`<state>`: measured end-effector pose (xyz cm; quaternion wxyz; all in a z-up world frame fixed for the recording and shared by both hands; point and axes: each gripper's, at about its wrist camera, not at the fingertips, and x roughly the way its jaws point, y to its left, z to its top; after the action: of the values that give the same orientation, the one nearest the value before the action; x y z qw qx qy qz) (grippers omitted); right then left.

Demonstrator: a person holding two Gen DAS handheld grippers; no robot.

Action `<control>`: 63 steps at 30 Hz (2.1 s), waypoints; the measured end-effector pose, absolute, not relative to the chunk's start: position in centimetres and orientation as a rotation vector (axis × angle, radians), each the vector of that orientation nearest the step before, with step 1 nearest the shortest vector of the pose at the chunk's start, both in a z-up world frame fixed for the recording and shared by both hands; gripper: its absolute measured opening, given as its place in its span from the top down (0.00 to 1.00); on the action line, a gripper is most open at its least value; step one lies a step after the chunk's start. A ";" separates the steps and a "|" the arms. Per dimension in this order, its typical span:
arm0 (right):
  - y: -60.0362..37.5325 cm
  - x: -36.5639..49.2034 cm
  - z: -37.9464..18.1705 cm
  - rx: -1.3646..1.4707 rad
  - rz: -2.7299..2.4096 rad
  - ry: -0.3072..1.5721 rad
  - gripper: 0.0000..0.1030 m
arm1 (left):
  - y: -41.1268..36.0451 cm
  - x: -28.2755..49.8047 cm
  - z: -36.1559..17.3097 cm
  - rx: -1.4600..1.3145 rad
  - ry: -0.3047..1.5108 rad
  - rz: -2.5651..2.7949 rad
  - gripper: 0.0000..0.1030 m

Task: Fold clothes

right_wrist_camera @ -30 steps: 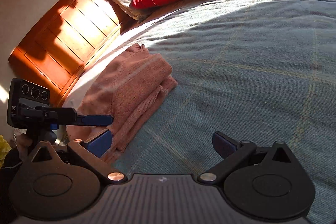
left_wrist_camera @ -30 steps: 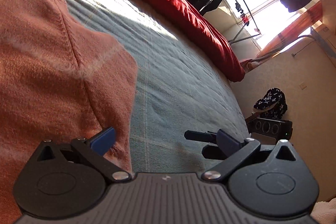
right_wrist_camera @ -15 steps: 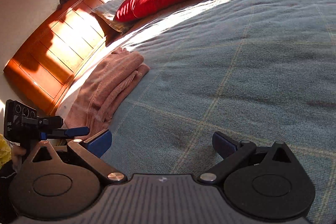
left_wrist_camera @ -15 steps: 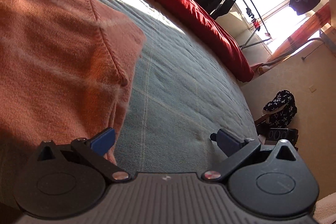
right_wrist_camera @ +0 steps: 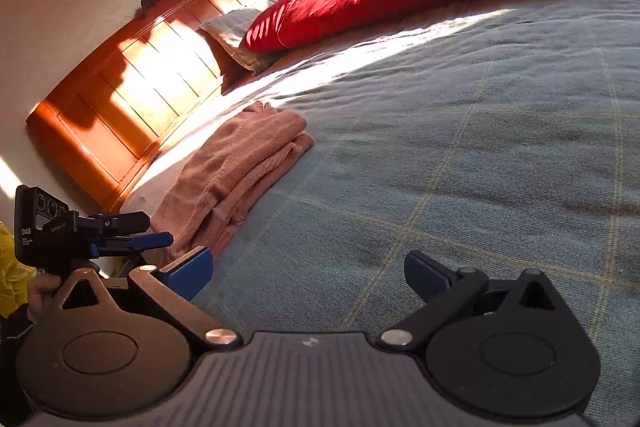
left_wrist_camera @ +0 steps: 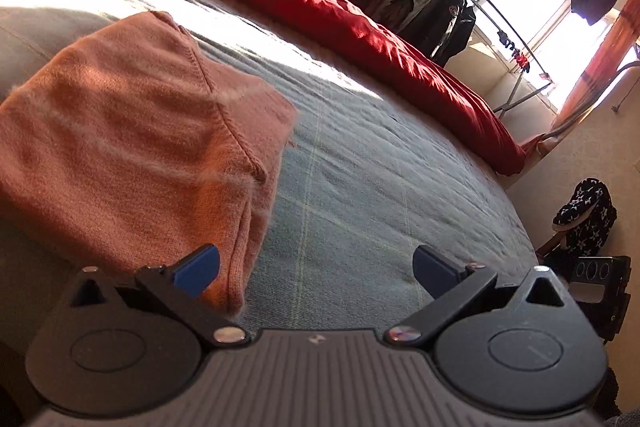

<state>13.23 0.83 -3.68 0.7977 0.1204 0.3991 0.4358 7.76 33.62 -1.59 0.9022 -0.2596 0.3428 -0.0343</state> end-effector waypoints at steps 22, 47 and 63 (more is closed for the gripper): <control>5.5 13.9 -6.8 0.147 0.977 0.934 0.00 | 45.3 10.6 -0.2 -0.500 0.577 0.236 0.01; 6.9 14.4 -7.4 0.055 0.990 0.940 0.00 | 42.1 24.2 -4.4 -0.239 0.783 0.261 0.01; 3.7 9.4 -2.5 0.047 0.994 0.845 0.00 | 30.3 13.1 3.9 0.127 0.563 0.376 0.01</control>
<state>9.44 3.74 -2.53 0.7944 0.0216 0.3929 0.4627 13.06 30.27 3.91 0.9412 0.0623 0.2761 0.1844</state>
